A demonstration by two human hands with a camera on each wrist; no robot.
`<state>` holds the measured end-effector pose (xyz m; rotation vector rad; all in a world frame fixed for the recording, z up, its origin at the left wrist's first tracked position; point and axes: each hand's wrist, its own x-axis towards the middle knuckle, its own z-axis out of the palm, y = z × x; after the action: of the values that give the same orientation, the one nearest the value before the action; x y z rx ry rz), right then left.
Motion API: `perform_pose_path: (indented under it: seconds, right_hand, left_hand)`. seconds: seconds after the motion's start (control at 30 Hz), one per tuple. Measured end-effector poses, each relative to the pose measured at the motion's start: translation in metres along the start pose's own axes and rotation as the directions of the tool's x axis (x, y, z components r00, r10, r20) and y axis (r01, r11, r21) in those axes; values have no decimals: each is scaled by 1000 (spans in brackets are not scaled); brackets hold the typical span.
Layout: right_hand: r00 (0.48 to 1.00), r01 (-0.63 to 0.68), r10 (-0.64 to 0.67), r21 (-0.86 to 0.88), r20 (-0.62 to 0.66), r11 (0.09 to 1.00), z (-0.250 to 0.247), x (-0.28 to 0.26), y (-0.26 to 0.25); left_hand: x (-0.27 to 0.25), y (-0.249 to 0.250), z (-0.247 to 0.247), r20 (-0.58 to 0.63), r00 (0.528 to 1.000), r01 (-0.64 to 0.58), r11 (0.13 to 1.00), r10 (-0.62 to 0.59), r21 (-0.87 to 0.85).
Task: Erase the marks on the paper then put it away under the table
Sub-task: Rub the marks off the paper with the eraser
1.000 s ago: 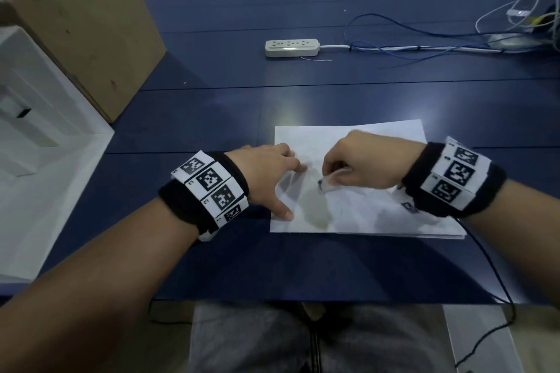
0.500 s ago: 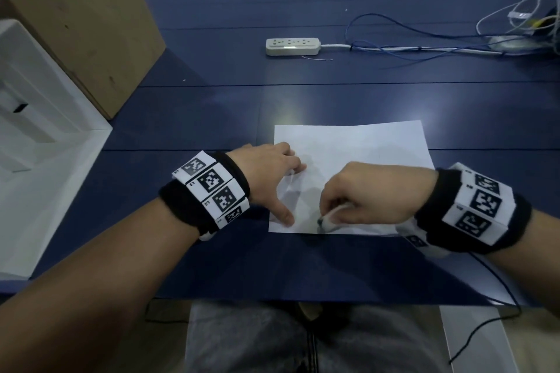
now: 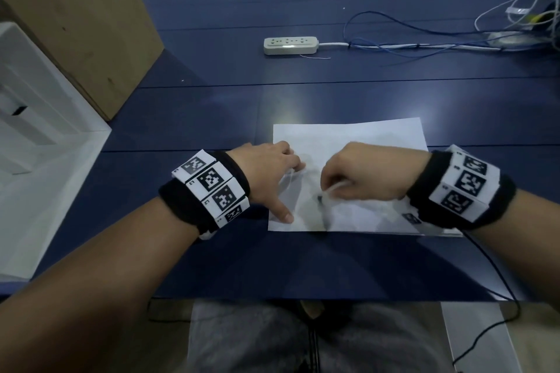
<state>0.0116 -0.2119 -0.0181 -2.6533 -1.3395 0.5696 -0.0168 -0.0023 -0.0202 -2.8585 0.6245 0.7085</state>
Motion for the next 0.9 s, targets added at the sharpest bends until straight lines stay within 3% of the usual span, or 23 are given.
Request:
perform_pose_path:
  seconds: [0.1,0.3,0.47,0.63,0.83,0.9]
  right_hand:
    - [997,-32,30,-20,-75,999,-1,3,6]
    - [996,57,-62,74,65,996,7,-14,-9]
    - [992,-84,84,8,-94,996,-2,4,15]
    - [988,45,-61,110,144,993,8,-12,-13]
    - [983,-152,150,-3,-107,988,-9,15,21]
    - [991,-110,110,-7,-71,994,-7,12,18]
  left_hand:
    - [0,0,0,-4,1000,1,1000,-1,-2]
    - [1,-2,1,-11,1000,-3,1000,4,6]
    - [1,-1,1,-17,1000,-3,1000,3,3]
    - [2,-1,1,-13,1000,-3,1000,3,-2]
    - [1,2,-1,-11,1000,4,1000,-4,-3]
    - [1,0,-1,-10,1000,5,1000,-5,-10]
